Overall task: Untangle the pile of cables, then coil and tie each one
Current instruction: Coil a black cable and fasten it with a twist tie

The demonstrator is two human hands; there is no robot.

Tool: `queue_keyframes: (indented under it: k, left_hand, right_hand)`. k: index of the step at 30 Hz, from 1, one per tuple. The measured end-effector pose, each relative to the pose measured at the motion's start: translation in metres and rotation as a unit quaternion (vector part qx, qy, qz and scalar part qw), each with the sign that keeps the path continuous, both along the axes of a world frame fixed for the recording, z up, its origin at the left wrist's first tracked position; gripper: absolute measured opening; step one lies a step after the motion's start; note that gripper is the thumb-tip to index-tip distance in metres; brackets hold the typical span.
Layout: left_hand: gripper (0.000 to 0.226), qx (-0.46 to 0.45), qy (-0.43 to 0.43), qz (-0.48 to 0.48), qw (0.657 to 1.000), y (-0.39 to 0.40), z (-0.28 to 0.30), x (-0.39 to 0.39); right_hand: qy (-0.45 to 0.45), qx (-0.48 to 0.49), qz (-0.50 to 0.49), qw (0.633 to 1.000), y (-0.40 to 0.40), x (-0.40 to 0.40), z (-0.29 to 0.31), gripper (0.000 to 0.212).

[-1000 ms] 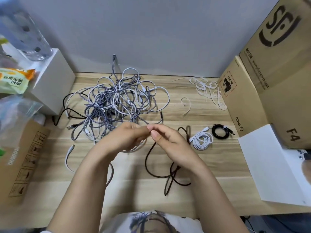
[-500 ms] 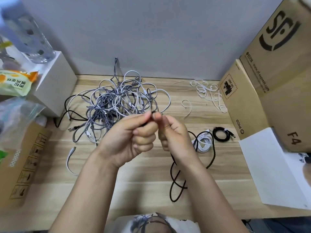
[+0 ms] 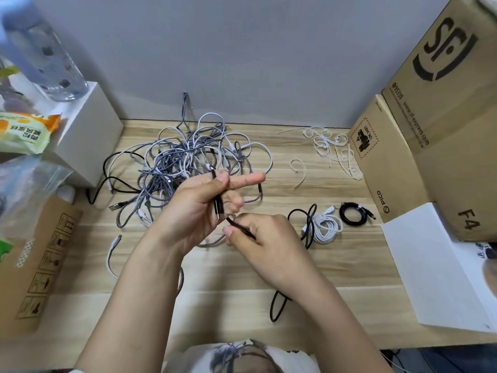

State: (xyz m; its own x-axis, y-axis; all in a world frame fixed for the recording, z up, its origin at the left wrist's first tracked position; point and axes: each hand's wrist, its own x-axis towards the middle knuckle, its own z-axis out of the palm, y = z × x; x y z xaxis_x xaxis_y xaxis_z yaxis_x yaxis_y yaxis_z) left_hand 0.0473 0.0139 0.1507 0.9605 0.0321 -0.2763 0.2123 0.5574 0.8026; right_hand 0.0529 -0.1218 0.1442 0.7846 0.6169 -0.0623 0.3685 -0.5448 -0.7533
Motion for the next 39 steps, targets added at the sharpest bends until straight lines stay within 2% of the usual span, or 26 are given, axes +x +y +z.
queue_keyframes:
  k: [3,5,7,10,13,17,22,24,27,28,31,33,35,37,39]
  left_hand:
    - [0.009,0.010,-0.008,-0.031,0.999,0.000,0.002,-0.001]
    - [0.016,0.089,0.002,-0.062,0.994,0.001,-0.003,-0.006]
    - [0.024,0.195,0.003,-0.109,0.975,0.001,-0.004,-0.013]
    - [0.021,0.238,-0.012,-0.169,0.956,-0.004,0.002,-0.010]
    - [0.040,0.224,-0.049,-0.186,0.956,-0.007,0.008,-0.011]
    - [0.040,0.185,-0.115,-0.158,0.963,-0.016,0.012,-0.013]
    - [0.043,0.163,-0.130,-0.213,0.955,-0.015,0.017,-0.015]
    - [0.043,0.120,-0.147,-0.225,0.956,-0.014,0.021,-0.019]
    - [0.031,0.032,-0.190,-0.189,0.963,-0.019,0.027,-0.022]
    - [0.027,-0.010,-0.197,-0.176,0.964,-0.021,0.029,-0.021]
    - [0.020,-0.191,-0.231,-0.164,0.940,-0.021,0.033,-0.013]
    - [0.021,-0.253,-0.230,-0.139,0.929,-0.022,0.035,-0.008]
    - [0.028,-0.222,-0.198,-0.080,0.951,-0.024,0.036,-0.005]
    - [0.035,-0.128,-0.162,-0.008,0.978,-0.027,0.034,-0.002]
    - [0.037,-0.017,-0.138,0.040,0.989,-0.028,0.028,0.000]
  right_hand:
    - [-0.022,0.023,-0.031,0.999,-0.003,0.001,0.002,0.032]
    - [-0.020,0.062,-0.064,0.996,-0.002,0.002,0.003,0.029]
    - [-0.013,0.106,-0.092,0.990,0.000,0.002,0.004,0.025]
    - [-0.061,0.160,-0.119,0.978,-0.003,0.006,0.009,0.027]
    - [-0.106,0.220,-0.140,0.960,-0.011,0.013,0.017,0.020]
    - [-0.105,0.286,-0.179,0.936,-0.018,0.021,0.022,0.022]
    - [-0.105,0.326,-0.144,0.929,-0.021,0.017,0.034,0.023]
    - [-0.099,0.343,-0.130,0.925,-0.021,0.018,0.036,0.019]
    - [-0.038,0.373,-0.112,0.920,-0.021,0.023,0.038,0.004]
    - [-0.014,0.377,-0.108,0.920,-0.020,0.024,0.036,0.010]
    - [0.063,0.347,-0.087,0.932,-0.010,0.024,0.024,0.016]
    - [0.101,0.294,-0.075,0.947,-0.004,0.020,0.011,0.020]
    - [0.090,0.226,-0.069,0.967,-0.003,0.016,0.004,0.021]
    - [0.069,0.152,-0.059,0.984,-0.003,0.013,0.006,0.020]
    - [0.040,0.085,-0.048,0.994,-0.004,0.009,0.010,0.029]
